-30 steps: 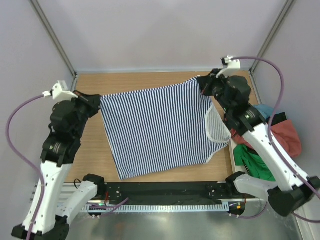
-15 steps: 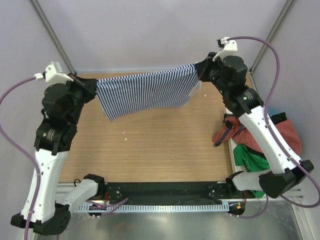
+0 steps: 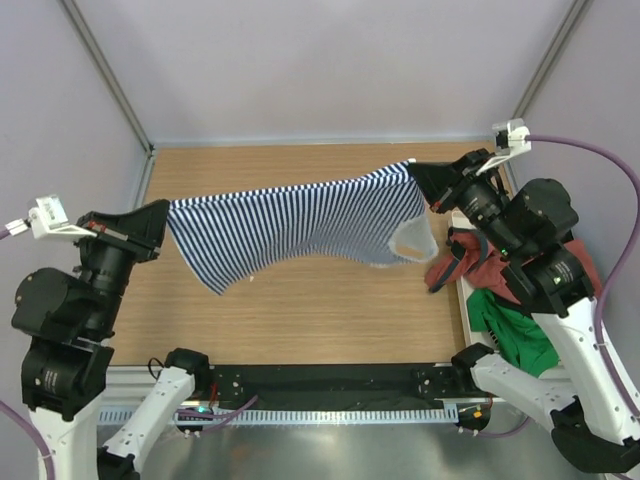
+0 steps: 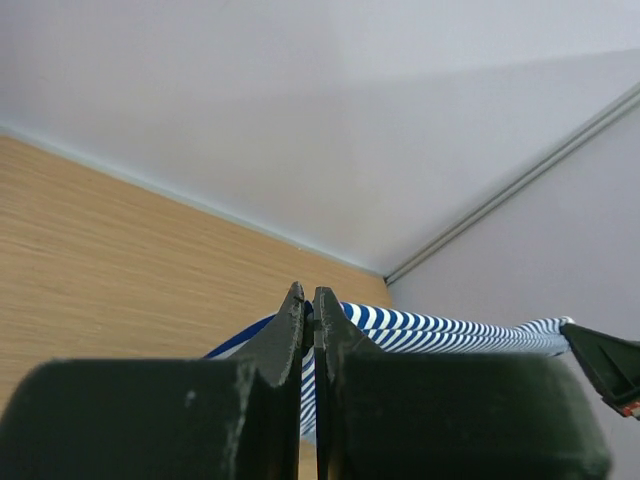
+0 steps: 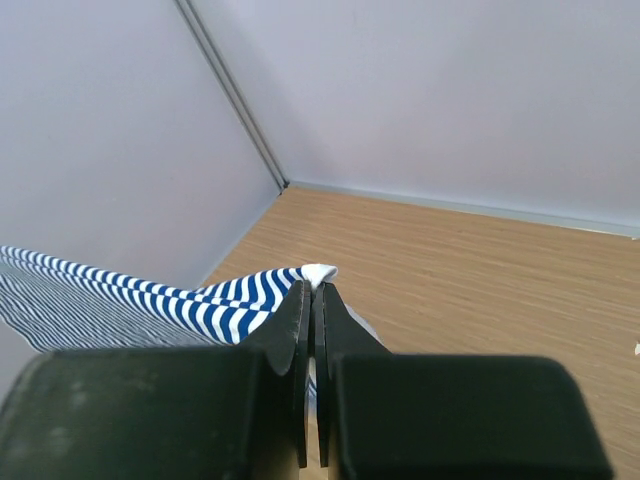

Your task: Fold and stack the tank tops

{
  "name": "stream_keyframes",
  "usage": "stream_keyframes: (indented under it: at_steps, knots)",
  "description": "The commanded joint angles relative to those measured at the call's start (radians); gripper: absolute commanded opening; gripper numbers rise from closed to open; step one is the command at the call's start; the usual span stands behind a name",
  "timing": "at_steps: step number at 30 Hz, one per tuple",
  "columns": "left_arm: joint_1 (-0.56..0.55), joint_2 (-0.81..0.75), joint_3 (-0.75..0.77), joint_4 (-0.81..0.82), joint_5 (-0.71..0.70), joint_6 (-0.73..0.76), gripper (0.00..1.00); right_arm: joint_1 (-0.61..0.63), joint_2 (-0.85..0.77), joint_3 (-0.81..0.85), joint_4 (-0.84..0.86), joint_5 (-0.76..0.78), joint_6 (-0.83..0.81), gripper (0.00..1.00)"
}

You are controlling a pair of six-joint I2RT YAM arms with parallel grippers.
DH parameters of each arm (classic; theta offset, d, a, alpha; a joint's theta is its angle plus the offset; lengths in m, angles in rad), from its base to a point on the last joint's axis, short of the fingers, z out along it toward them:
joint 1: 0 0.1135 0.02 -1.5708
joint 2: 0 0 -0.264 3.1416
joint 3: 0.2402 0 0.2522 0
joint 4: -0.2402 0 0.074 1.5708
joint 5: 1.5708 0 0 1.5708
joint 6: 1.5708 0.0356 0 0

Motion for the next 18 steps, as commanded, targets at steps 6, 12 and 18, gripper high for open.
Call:
stream_keyframes:
  at_steps: [6,12,18]
  knots:
    - [0.008,0.232,-0.091,0.009,-0.147,-0.093,0.0,-0.009,0.27,0.087,-0.086,0.095,-0.003,0.01]
    - [0.037,0.445,-0.321,0.199,-0.216,-0.136,0.0,-0.011,0.519,-0.017,0.124,0.188,0.033,0.01]
    - [0.145,0.699,-0.302,0.293,-0.255,-0.16,0.0,-0.012,0.874,0.242,0.136,0.144,0.027,0.44]
